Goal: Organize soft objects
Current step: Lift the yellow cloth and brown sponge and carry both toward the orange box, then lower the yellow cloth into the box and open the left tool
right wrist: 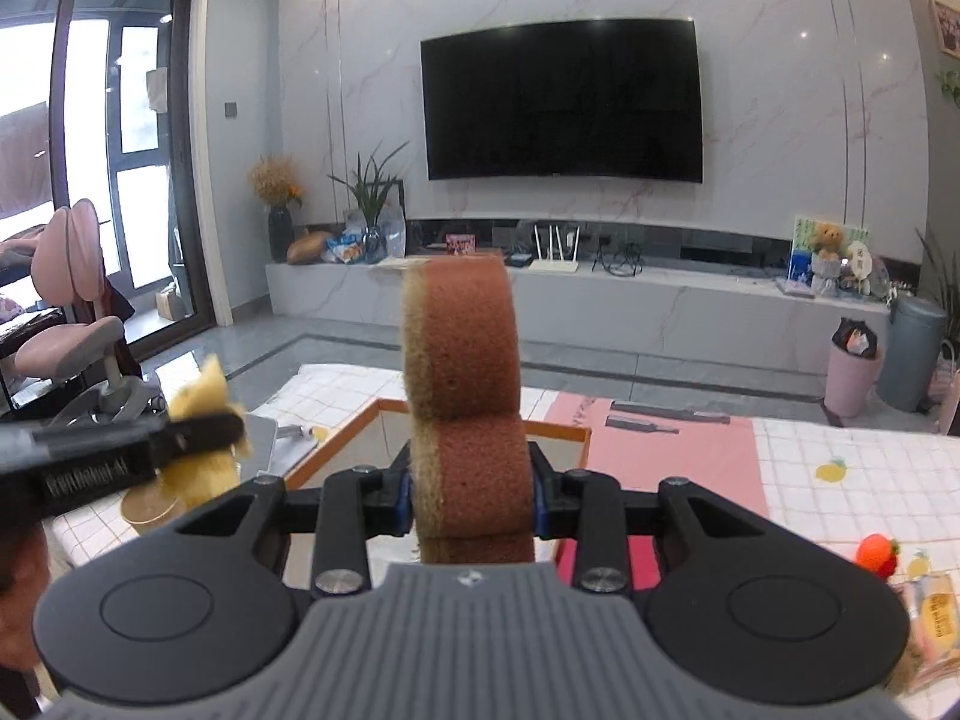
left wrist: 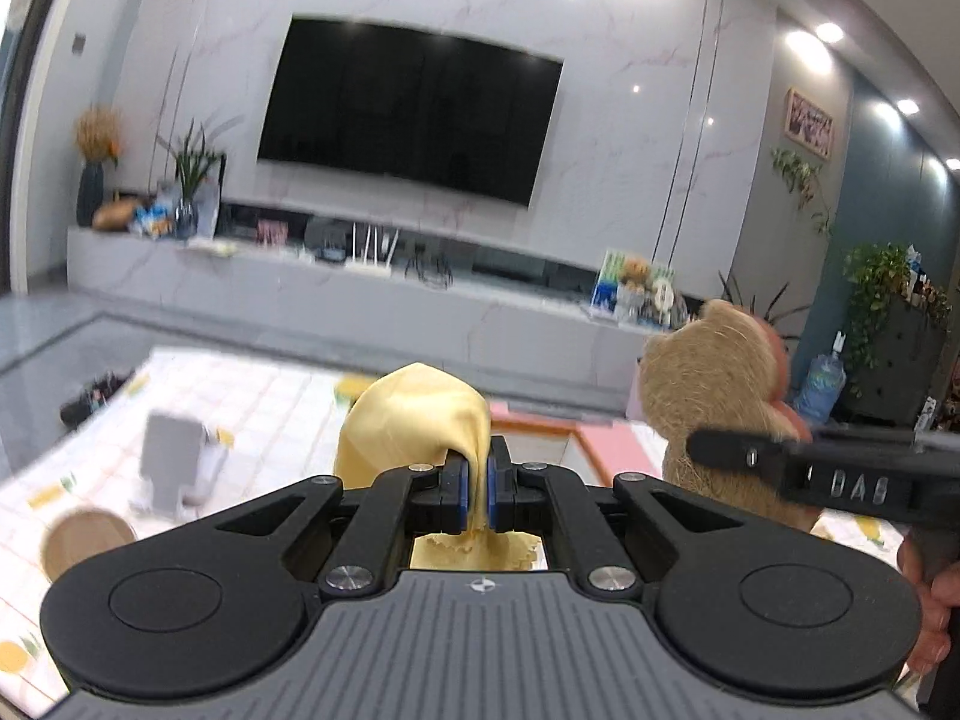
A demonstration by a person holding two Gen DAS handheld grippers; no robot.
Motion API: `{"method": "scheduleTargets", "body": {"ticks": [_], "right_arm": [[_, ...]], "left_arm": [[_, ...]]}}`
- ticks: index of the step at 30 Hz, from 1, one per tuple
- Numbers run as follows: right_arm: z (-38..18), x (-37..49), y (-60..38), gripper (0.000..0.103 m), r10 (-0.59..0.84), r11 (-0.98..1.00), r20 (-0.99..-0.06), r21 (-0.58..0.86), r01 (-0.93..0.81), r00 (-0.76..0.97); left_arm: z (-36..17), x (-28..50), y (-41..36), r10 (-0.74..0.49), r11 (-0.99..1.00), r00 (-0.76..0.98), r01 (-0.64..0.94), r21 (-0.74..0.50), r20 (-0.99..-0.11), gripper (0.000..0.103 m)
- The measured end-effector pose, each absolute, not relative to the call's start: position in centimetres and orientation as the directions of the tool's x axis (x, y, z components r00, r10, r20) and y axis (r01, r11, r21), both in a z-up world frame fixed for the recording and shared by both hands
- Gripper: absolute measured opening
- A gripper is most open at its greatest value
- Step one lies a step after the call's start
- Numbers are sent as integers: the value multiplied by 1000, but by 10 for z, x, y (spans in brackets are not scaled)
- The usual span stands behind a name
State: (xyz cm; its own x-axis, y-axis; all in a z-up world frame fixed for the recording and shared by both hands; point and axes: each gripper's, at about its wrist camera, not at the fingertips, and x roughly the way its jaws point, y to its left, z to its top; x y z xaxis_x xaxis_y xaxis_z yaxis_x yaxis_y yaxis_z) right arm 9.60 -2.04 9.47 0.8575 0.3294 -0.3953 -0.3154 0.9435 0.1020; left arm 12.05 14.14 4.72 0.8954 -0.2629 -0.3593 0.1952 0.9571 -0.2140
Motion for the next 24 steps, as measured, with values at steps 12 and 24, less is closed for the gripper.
{"method": "scheduleTargets", "body": {"ticks": [12, 24], "right_arm": [[58, 117, 18, 32, 359, 924, -478, 60, -378, 802], [62, 111, 16, 32, 340, 925, -487, 20, -378, 805]], "left_arm": [[16, 129, 162, -304, 937, 850, 187, -294, -430, 6], [11, 133, 158, -273, 948, 826, 144, -285, -492, 67]]}}
